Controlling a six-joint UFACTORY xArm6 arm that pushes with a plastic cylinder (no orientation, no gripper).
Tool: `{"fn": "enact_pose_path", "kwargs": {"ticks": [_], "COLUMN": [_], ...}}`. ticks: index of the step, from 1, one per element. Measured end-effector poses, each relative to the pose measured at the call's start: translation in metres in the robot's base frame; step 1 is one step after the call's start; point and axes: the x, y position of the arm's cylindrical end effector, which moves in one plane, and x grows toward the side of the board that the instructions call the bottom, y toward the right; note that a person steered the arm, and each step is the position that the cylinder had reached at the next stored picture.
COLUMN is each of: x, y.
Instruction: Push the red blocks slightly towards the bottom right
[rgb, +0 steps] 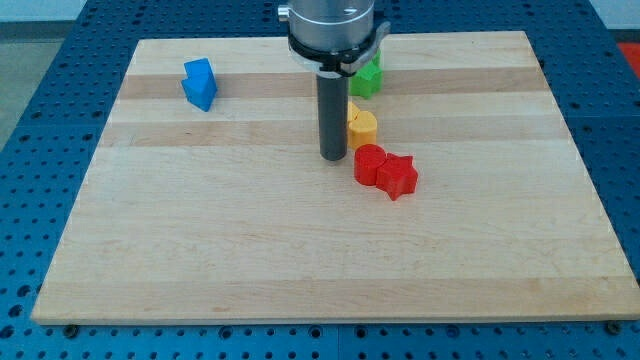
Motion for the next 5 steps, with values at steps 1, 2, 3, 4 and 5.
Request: {"fn": "enact_pose_path", "kwargs": {"ticks": [1, 2, 3, 4, 5], "x": [0.011, 0.018, 0.023, 0.028, 0.031], "y": [0.006, 0.015, 0.025, 0.032, 0.033]}}
